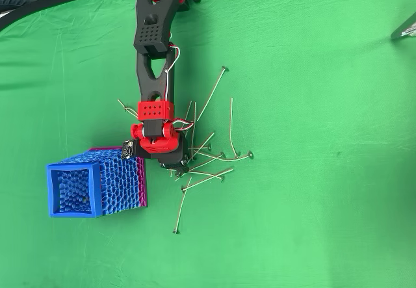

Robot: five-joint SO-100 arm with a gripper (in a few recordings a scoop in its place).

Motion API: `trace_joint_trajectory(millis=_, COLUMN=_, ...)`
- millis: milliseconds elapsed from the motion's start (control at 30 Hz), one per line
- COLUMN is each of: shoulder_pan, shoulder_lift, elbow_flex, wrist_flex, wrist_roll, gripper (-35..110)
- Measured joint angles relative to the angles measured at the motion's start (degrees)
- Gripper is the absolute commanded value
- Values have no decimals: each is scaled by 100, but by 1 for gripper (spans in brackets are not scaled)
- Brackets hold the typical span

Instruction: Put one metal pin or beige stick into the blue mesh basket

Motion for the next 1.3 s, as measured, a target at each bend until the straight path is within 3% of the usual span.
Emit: trace_joint_trajectory(millis=1300, shoulder_pan=-79, shoulder_lift=-79, elbow_flex=158, wrist_flex=202, wrist_roll=-369, gripper=14)
